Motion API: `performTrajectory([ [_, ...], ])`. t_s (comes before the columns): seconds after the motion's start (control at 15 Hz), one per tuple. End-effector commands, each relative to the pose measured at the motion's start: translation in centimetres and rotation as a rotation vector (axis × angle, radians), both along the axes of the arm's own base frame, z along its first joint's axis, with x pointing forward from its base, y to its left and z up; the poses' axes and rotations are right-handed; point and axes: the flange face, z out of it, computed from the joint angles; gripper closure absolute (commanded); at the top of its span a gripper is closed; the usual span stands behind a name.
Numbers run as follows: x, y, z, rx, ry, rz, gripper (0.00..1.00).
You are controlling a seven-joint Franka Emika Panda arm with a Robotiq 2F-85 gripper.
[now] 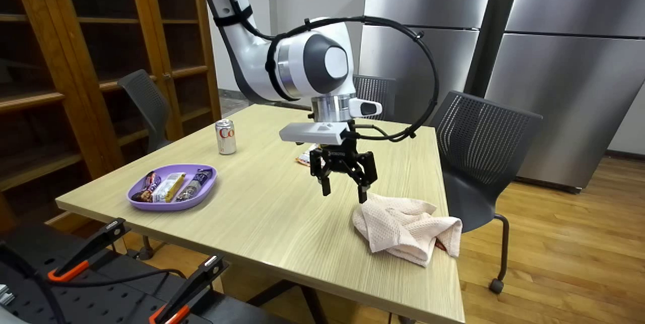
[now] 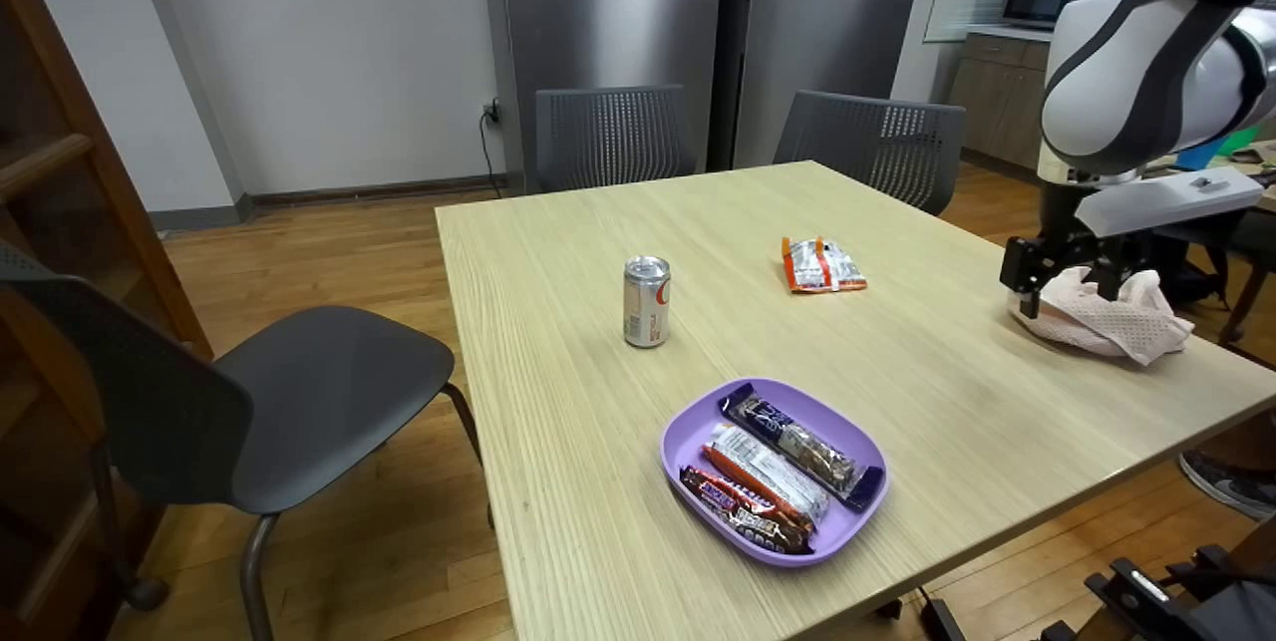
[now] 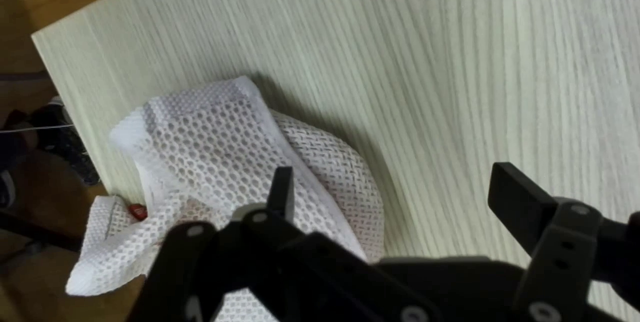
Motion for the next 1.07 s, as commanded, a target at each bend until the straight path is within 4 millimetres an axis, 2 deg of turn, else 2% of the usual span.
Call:
performTrajectory([
  [0.0,1.1,-1.7,-0.7,-0.034,0.010,-0.006,0.00],
  [0.6,2.3,-4.2,-1.9,-0.084,0.024,-0.022,0.00],
  [1.0,2.4,-5.4,-2.3,-0.111,0.032,-0.033,0.00],
])
